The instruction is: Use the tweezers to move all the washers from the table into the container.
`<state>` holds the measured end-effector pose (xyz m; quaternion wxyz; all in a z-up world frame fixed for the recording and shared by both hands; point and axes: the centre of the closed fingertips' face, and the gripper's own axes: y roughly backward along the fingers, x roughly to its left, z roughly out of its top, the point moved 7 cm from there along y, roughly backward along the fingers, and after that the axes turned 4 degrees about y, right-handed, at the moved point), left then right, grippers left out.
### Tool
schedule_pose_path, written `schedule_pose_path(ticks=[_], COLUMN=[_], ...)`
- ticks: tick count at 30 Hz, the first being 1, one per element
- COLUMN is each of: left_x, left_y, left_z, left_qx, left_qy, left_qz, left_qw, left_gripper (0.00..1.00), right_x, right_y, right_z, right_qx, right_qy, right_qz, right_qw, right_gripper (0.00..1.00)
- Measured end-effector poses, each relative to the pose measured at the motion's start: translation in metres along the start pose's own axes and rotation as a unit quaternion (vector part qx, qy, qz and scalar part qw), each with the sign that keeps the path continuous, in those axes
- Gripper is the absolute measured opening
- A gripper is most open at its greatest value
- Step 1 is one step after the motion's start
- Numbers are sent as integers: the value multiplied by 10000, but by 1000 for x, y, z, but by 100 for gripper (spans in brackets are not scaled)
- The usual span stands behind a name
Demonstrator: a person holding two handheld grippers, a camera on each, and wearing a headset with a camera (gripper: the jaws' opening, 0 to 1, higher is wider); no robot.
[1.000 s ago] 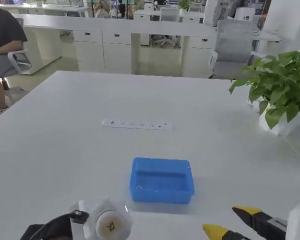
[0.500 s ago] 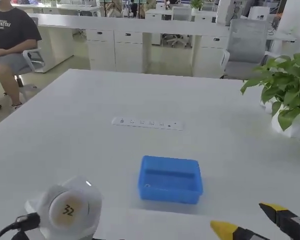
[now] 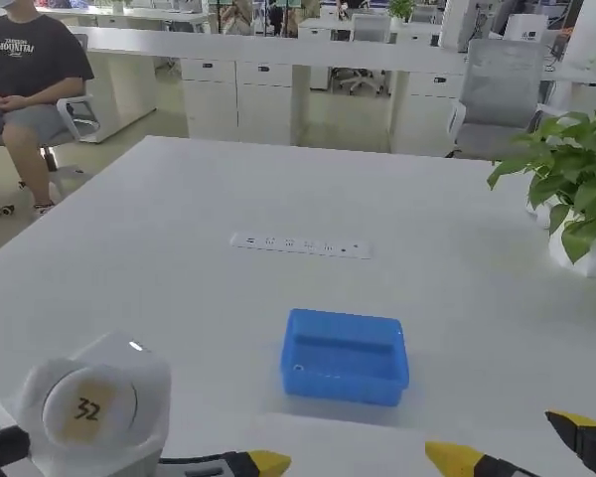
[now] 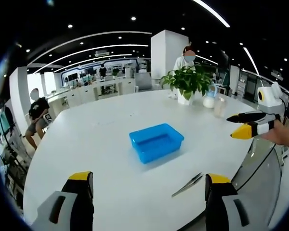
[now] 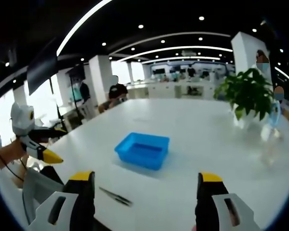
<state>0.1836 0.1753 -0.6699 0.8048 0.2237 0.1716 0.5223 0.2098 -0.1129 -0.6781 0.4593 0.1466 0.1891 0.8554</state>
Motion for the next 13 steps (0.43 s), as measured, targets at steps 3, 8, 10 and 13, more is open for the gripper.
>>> schedule_pose_path(ticks=[3, 8, 10, 13], left_x=[2, 3, 2, 3], left_y=[-1, -3, -3, -3], left_z=[-2, -2, -2, -3], left_qx=[16, 8, 21, 76], left_qy=[22, 89, 31, -52], left_qz=[62, 44, 63, 74], left_qw=[10000, 10000, 10000, 9999], left_gripper=[99, 99, 99, 99], right_x=[2, 7, 8, 9], right_y=[-2, -7, -8, -8], right_z=[0, -2, -2, -2], right_qx=[45, 169, 210, 229], right_qy=[4, 121, 228, 285], right_qz=[40, 104, 99, 115], right_qw=[10000, 9997, 9995, 9993], right_gripper=[87, 87, 88, 88])
